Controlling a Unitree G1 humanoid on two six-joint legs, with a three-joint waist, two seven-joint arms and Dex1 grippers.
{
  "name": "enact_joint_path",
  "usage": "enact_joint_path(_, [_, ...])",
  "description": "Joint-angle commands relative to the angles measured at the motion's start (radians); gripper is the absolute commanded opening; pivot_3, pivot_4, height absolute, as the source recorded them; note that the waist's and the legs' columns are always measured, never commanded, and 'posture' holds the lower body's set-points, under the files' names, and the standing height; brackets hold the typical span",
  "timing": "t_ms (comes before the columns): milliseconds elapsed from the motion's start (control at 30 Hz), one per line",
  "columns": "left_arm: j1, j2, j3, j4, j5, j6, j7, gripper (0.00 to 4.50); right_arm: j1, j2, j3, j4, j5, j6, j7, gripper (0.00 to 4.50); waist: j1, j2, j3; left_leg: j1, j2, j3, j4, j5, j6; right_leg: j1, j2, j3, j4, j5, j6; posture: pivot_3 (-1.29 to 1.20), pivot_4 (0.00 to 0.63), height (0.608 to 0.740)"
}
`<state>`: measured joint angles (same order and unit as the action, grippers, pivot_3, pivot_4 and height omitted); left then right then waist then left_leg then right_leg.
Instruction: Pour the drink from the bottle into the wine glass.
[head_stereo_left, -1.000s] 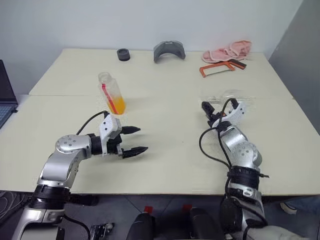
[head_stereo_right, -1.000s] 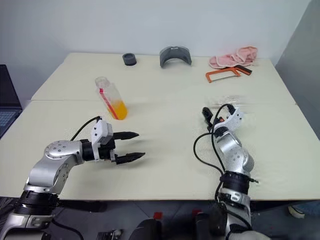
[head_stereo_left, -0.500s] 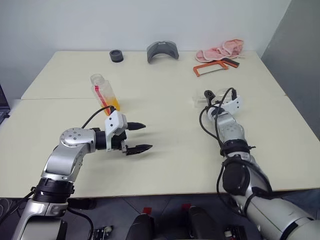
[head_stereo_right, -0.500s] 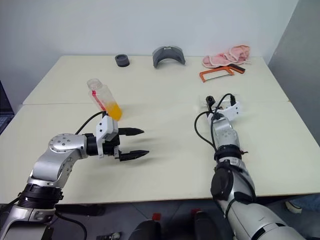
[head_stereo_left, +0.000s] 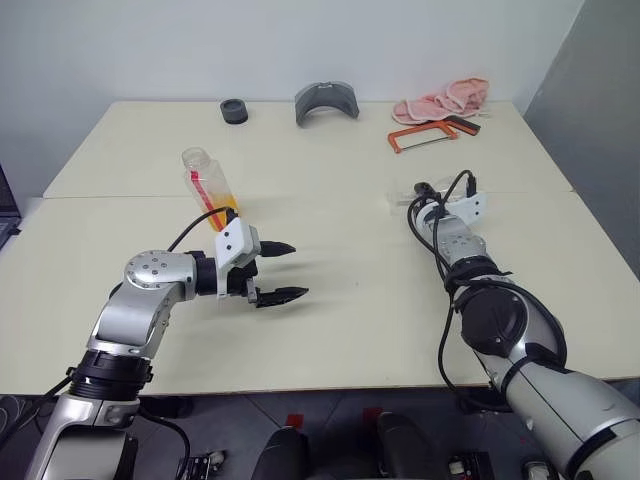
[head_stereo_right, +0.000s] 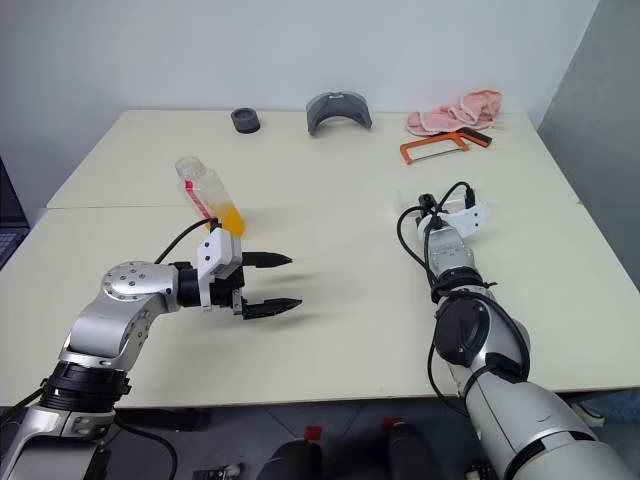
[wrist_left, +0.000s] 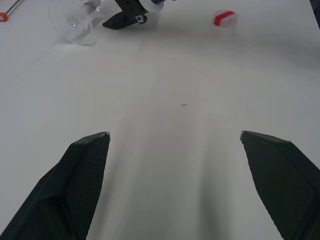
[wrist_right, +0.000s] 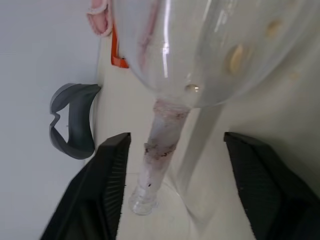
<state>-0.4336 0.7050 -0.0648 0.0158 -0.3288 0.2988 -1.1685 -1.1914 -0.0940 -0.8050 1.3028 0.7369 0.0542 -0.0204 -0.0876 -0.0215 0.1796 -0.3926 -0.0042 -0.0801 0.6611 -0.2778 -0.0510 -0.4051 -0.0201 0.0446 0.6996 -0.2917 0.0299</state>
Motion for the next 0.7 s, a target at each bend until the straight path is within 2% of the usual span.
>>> enact_joint_path(33, [-0.012,0.004,-0.005,-0.021,0.006,-0.005,-0.003,4.5,-0.031,0.002,-0.024,0.012,0.023,0.001,-0.001,1.76,0.0,0.0,0.0,0.0,0.0,0.0,0.0,0.0,0.0,0.0,0.0,0.0,0.0,0.0,0.0,0.0,0.15,0.74])
enact_joint_path(167, [-0.007,0.007,-0.005,-0.021,0.006,-0.006,0.003,4.5,-0.032,0.001,-0.031,0.014,0.023,0.002,0.003,0.34,0.0,0.0,0.0,0.0,0.0,0.0,0.0,0.0,0.0,0.0,0.0,0.0,0.0,0.0,0.0,0.0,0.15,0.74])
enact_joint_path(200, [-0.005,0.006,-0.004,-0.018,0.008,-0.009,0.004,4.5,-0.031,-0.001,-0.03,0.013,0.02,0.004,0.004,0.11,0.0,0.0,0.0,0.0,0.0,0.0,0.0,0.0,0.0,0.0,0.0,0.0,0.0,0.0,0.0,0.0,0.15,0.74])
enact_joint_path(500, [0.021,-0.007,-0.003,-0.005,0.02,-0.038,0.008,4.5,0.007,-0.014,-0.012,-0.005,0.005,0.031,0.025,0.11,0.001,0.0,0.0,0.0,0.0,0.0,0.0,0.0,0.0,0.0,0.0,0.0,-0.001,0.0,0.0,0.0,0.15,0.74])
enact_joint_path(700, [0.017,-0.019,0.01,0.016,0.015,-0.049,0.02,4.5,0.021,-0.004,0.085,-0.097,-0.044,0.122,0.132,0.11,0.001,0.0,0.0,0.0,0.0,0.0,0.0,0.0,0.0,0.0,0.0,0.0,-0.001,0.0,0.0,0.0,0.15,0.74])
